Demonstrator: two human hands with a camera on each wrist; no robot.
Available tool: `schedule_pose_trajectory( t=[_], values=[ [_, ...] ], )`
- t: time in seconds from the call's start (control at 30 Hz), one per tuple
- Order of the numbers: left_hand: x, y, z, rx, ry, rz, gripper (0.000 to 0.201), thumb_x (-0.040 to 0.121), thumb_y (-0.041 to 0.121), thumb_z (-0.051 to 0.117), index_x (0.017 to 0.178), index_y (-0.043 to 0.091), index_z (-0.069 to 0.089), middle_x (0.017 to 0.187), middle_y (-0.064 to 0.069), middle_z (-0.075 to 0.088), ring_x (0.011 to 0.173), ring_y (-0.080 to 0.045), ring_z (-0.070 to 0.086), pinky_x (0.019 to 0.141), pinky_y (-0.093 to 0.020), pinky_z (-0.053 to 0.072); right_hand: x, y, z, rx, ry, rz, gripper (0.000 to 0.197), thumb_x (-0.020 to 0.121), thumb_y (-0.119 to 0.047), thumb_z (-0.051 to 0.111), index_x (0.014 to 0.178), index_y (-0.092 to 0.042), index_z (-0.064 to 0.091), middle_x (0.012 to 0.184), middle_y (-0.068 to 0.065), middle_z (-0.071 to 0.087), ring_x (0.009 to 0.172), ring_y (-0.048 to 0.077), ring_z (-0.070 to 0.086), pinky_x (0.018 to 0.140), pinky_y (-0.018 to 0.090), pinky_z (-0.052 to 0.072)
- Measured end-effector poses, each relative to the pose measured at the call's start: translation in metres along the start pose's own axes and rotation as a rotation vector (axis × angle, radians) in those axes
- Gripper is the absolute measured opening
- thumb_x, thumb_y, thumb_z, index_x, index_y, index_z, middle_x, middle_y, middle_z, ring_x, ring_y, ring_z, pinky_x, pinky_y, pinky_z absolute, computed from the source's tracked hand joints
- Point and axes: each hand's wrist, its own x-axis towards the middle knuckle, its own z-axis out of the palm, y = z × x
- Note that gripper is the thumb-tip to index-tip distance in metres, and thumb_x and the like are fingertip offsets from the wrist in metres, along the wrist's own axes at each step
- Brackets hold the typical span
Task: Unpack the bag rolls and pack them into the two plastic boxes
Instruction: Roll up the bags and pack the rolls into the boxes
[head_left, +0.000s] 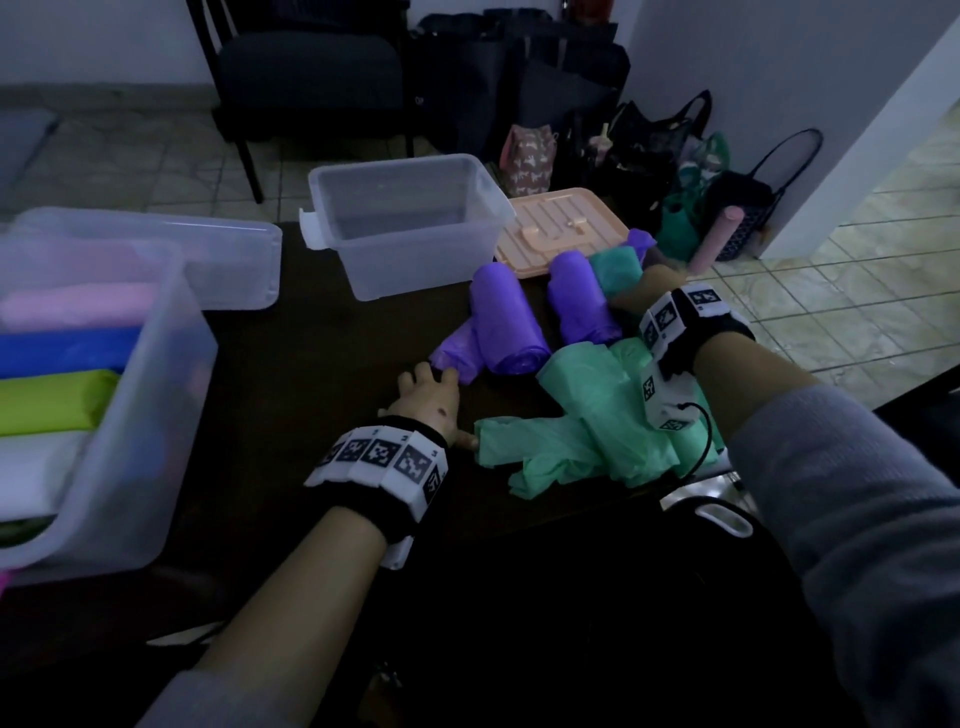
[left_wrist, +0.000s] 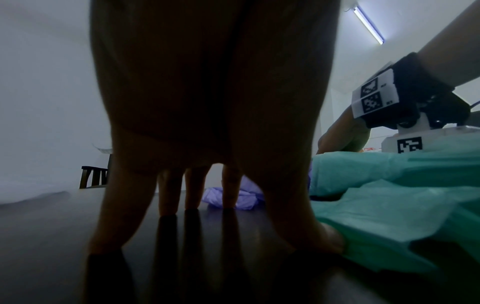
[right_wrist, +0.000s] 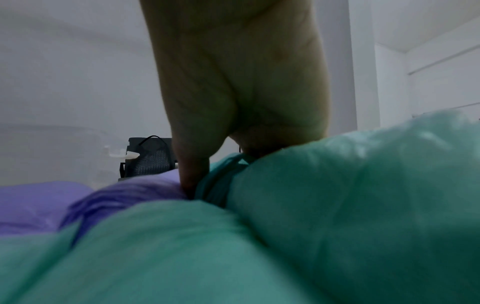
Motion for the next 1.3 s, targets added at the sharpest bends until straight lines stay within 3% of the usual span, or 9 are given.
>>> schedule_pose_trajectory(
  t=[0.3,0.53,0.63,0.8,0.87,0.93,1.03,1.13,1.3],
  values=[
    [0.002,0.000,-0.001,0.008,-0.004,-0.013,0.093,0.076,0.035,0.074,0.146,0.019,0.015,0.150,-0.012,0.010,0.138,-0.035,0.014,0.107,-0.056,0.031,-0.007,-0.012,-0.014,0.001,0.165,-0.035,0.053,0.087,-0.037,0.059,0.121,0.002,0.050,0.120,0.021,0.058,0.110,0.035,0.055,0.086,0.037,0.042],
    [-0.004,-0.010,-0.002,-0.079,0.030,0.070,0.101,0.075,0.031,0.075,0.149,0.025,0.006,0.150,-0.012,0.019,0.138,-0.034,0.020,0.107,-0.053,0.033,-0.037,-0.056,-0.015,0.127,0.187,-0.219,0.054,0.082,-0.042,0.062,0.111,0.004,0.057,0.113,0.020,0.061,0.104,0.035,0.057,0.076,0.038,0.045],
    [-0.008,-0.026,-0.011,-0.222,0.040,0.071,0.097,0.076,0.026,0.074,0.149,0.024,0.009,0.149,-0.011,0.027,0.136,-0.030,0.031,0.105,-0.046,0.036,-0.063,-0.084,-0.008,0.160,0.081,-0.350,0.047,0.085,-0.037,0.061,0.111,0.002,0.058,0.102,0.014,0.061,0.086,0.023,0.056,0.061,0.025,0.039],
    [-0.021,-0.068,-0.027,-0.296,0.132,0.033,0.062,0.082,0.023,0.070,0.137,0.014,0.041,0.135,-0.010,0.049,0.121,-0.028,0.049,0.095,-0.036,0.041,-0.094,-0.124,0.031,0.195,-0.194,-0.462,0.051,0.085,-0.036,0.063,0.120,0.001,0.057,0.118,0.015,0.062,0.103,0.025,0.060,0.083,0.030,0.048],
    [-0.027,-0.086,-0.033,-0.271,0.144,-0.018,0.045,0.085,0.020,0.066,0.127,0.009,0.051,0.127,-0.013,0.055,0.114,-0.030,0.053,0.088,-0.035,0.042,-0.100,-0.134,0.054,0.142,-0.280,-0.494,0.050,0.085,-0.036,0.064,0.117,0.001,0.058,0.117,0.015,0.063,0.096,0.021,0.060,0.074,0.027,0.045],
    [-0.030,-0.103,-0.036,-0.238,0.180,-0.111,0.049,0.086,0.022,0.066,0.129,0.008,0.048,0.129,-0.014,0.053,0.116,-0.031,0.052,0.090,-0.037,0.042,-0.108,-0.140,0.075,0.081,-0.374,-0.503,0.051,0.085,-0.038,0.064,0.117,0.001,0.057,0.117,0.015,0.063,0.089,0.019,0.058,0.067,0.025,0.042],
    [-0.032,-0.125,-0.037,-0.236,0.244,-0.279,0.069,0.083,0.023,0.069,0.140,0.009,0.032,0.139,-0.016,0.040,0.127,-0.033,0.042,0.100,-0.043,0.039,-0.116,-0.147,0.093,-0.011,-0.453,-0.563,0.051,0.088,-0.039,0.060,0.122,-0.001,0.054,0.121,0.014,0.059,0.104,0.024,0.059,0.076,0.025,0.042],
    [-0.030,-0.135,-0.040,-0.273,0.270,-0.295,0.075,0.083,0.018,0.068,0.144,0.012,0.024,0.142,-0.017,0.035,0.130,-0.033,0.038,0.101,-0.044,0.037,-0.119,-0.154,0.091,-0.042,-0.487,-0.618,0.046,0.089,-0.035,0.060,0.121,-0.002,0.056,0.120,0.012,0.059,0.107,0.024,0.058,0.083,0.027,0.043],
    [-0.027,-0.137,-0.038,-0.286,0.383,-0.313,0.050,0.091,0.003,0.047,0.139,0.007,0.032,0.136,-0.020,0.043,0.127,-0.035,0.041,0.099,-0.044,0.037,-0.122,-0.161,0.093,-0.213,-0.359,-0.773,0.049,0.085,-0.034,0.062,0.126,-0.012,0.046,0.124,0.011,0.053,0.115,0.028,0.048,0.096,0.041,0.040]
  ],
)
